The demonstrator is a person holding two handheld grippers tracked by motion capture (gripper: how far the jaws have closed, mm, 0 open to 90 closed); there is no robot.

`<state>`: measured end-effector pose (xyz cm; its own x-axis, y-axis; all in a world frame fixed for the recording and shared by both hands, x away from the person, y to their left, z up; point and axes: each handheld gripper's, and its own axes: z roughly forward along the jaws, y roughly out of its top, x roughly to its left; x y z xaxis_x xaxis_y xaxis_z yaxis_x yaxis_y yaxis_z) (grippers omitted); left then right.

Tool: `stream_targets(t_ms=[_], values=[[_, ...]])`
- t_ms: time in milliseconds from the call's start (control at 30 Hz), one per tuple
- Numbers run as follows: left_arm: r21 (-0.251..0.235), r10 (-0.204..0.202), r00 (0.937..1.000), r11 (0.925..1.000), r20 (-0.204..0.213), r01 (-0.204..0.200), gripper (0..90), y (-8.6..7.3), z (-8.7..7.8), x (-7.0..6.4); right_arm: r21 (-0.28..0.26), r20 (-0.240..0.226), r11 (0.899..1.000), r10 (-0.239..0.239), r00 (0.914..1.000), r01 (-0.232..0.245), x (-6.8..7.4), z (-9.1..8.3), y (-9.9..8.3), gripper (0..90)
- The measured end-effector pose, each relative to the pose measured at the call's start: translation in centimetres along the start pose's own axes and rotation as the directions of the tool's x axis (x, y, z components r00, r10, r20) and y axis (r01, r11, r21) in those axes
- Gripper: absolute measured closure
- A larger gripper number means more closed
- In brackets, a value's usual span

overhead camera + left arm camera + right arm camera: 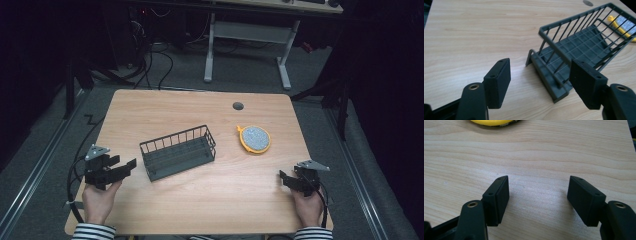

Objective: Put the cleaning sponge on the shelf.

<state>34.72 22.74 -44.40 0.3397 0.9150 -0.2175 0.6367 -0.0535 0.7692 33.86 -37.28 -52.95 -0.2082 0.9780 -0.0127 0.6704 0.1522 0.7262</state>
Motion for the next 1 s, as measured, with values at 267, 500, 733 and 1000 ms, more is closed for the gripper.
stream_targets(t_ms=[267,500,733,1000], values=[[0.014,0.045,0.9989,0.9989,0.011,-0.045,37.3,2.5,1.0,-1.2,-0.001,0.001,1.000,-0.002,1.0000,0.002,0.0,0.0,0.0,34.0],[0.043,0.040,0.9991,0.9982,0.011,-0.040,44.0,3.6,2.9,-1.3,0.001,-0.002,1.000,-0.005,1.0000,0.005,0.0,0.0,0.0,33.6],[0.075,0.047,0.9989,0.9961,-0.001,-0.047,53.4,4.1,4.5,-1.2,0.001,-0.002,1.000,-0.005,1.0000,0.005,0.0,0.0,0.0,33.6],[0.097,0.058,0.9983,0.9936,-0.004,-0.058,60.6,4.2,5.5,-0.9,0.001,-0.002,1.000,-0.005,1.0000,0.005,0.0,0.0,0.0,33.6]])
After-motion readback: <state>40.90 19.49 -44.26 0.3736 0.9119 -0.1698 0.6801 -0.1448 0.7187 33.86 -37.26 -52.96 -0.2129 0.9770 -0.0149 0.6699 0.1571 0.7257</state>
